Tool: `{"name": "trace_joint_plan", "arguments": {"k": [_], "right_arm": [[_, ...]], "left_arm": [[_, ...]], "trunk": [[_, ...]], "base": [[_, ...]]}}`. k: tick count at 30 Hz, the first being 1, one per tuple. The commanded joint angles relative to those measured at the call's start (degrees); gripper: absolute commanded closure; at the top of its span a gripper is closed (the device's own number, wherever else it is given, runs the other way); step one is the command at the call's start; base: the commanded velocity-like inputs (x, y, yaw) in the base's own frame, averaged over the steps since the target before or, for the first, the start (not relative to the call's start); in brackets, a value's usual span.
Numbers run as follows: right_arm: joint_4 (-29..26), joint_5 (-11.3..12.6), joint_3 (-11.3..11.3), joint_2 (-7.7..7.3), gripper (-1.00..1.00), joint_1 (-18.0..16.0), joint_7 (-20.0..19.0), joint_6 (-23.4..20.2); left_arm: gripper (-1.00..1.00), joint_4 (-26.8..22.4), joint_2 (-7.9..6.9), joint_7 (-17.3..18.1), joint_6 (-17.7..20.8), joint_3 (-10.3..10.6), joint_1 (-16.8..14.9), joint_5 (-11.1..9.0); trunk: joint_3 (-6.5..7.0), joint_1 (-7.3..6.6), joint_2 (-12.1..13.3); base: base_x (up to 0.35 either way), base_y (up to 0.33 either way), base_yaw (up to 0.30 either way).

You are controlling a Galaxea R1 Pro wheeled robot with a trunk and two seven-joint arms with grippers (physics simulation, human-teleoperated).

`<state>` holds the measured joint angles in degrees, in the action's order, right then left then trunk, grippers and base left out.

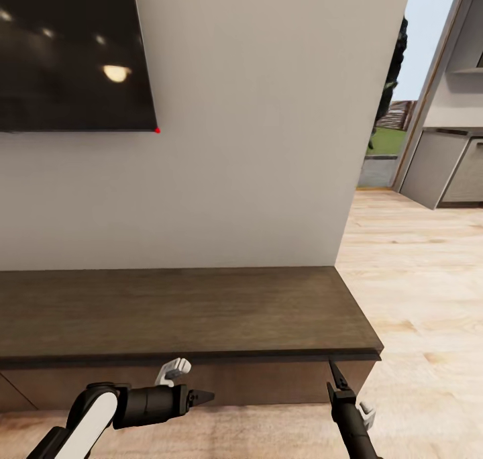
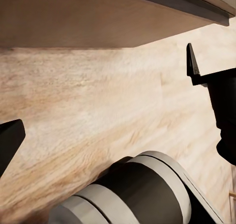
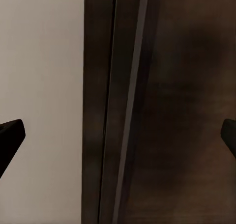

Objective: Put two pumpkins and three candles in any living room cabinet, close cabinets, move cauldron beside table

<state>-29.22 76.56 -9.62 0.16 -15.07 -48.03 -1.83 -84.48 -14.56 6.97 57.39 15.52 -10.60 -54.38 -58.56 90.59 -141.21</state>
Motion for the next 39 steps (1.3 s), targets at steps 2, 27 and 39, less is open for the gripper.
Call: {"name": "trace_joint_plan", "arguments": {"k": [2,27,39], "right_arm": [[0.0,0.3,0.0,0.02,-1.00,0.0,-0.2,-0.2],[1.3,0.3,0.0,0.02,-1.00,0.0,-0.1,-0.2],[4.2,0.3,0.0,0.02,-1.00,0.0,-0.2,-0.3]], "left_arm": [[-1.00,0.0,-0.03,0.6,0.1,0.0,0.0,0.6],[-1.00,0.0,-0.03,0.6,0.1,0.0,0.0,0.7],[-1.00,0.0,-0.03,0.6,0.1,0.0,0.0,0.7]], "trunk": [[-0.05,-0.01,0.0],[-0.05,-0.01,0.0],[-0.05,-0.01,0.0]], "base": [[0.047,0.000,0.000],[0.042,0.000,0.000],[0.041,-0.032,0.000]]}}
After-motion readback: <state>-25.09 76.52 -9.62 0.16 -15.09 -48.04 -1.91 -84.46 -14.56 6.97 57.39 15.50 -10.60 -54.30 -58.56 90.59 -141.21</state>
